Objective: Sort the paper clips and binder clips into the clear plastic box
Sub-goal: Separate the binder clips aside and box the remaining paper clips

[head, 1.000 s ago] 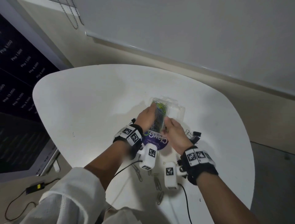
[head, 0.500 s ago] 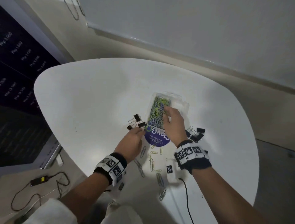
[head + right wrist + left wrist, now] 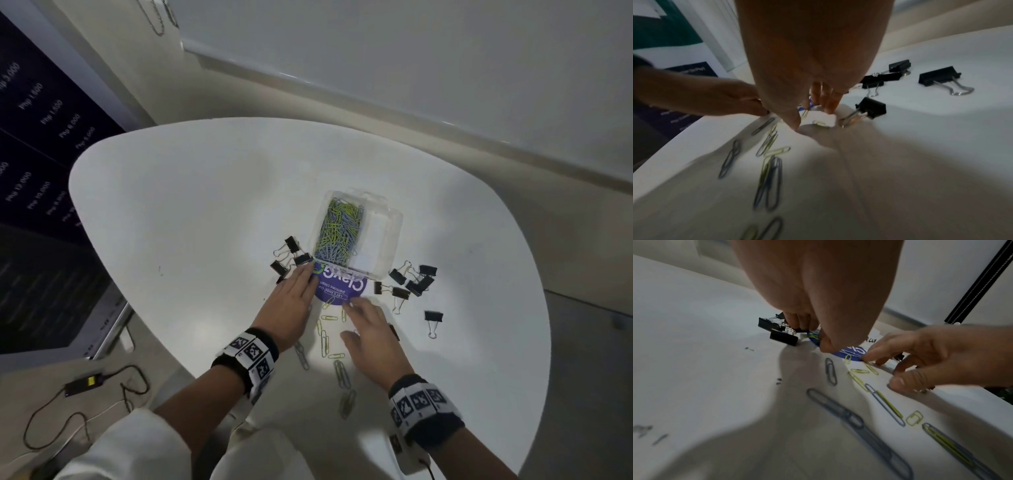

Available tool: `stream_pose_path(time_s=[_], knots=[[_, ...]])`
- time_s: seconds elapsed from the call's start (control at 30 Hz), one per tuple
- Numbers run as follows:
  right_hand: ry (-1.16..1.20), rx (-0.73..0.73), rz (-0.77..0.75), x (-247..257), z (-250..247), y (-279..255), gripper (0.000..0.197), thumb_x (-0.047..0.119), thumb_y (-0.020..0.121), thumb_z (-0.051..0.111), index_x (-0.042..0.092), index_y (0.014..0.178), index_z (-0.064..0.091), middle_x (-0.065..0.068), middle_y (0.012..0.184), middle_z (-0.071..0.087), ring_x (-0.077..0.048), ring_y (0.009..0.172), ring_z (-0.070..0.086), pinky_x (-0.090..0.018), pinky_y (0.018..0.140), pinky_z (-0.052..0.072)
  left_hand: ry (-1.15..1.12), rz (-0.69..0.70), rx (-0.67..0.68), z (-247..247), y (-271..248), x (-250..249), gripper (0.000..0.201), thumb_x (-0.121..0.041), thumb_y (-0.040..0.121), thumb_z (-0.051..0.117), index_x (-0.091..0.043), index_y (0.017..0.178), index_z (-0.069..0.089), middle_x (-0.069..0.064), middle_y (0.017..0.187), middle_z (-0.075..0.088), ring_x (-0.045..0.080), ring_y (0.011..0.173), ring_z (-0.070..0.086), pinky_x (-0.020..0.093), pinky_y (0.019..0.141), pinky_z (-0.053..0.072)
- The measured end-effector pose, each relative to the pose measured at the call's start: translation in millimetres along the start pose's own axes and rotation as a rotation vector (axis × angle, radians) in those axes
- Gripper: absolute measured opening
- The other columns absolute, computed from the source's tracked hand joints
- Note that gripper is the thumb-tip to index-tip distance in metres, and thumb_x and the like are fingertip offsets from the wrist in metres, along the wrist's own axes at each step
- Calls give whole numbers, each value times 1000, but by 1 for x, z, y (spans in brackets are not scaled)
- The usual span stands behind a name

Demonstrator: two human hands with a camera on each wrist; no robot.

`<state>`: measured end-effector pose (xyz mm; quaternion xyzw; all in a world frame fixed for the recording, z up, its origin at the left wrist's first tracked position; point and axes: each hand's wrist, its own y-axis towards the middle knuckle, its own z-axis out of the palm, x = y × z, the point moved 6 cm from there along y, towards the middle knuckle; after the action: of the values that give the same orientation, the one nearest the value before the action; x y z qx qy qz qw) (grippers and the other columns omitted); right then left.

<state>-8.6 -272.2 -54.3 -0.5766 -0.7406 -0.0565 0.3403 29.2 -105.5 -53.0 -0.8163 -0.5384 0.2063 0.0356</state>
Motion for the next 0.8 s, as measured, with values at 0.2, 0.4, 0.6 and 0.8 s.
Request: stream_pose_path(time_s=[0.2, 0.4, 0.6, 0.8], knots=[[9, 107, -119, 13, 13, -22, 42, 17, 96, 46, 12, 137, 52, 3, 135, 43, -11, 121, 43, -27, 105, 41, 50, 79, 65, 10, -11, -7, 64, -10, 78, 61, -1, 139, 44, 17, 144, 45, 32, 131, 46, 41, 107, 37], [101, 78, -56, -23, -6, -53, 46, 36, 85, 65, 25, 129, 59, 15, 129, 47, -2, 120, 47, -25, 101, 44, -110, 201, -45, 8, -53, -5, 68, -31, 75, 71, -17, 137, 46, 4, 138, 51, 22, 124, 50, 35, 100, 43], [68, 294, 80, -58, 4, -82, 81, 34, 55, 87, 41, 125, 46, 27, 125, 36, 2, 112, 45, -22, 90, 49, -240, 71, 174, 21, -60, 7, 89, -32, 74, 75, -13, 147, 28, 5, 136, 37, 23, 118, 40, 33, 103, 39], [219, 237, 138, -42, 13, -72, 53, 20, 71, 81, 37, 114, 55, 26, 113, 44, -9, 85, 52, -22, 78, 47, -306, 191, 95, 28, -51, -28, 49, -4, 85, 65, -4, 131, 49, 9, 108, 51, 23, 87, 57, 33, 76, 53]])
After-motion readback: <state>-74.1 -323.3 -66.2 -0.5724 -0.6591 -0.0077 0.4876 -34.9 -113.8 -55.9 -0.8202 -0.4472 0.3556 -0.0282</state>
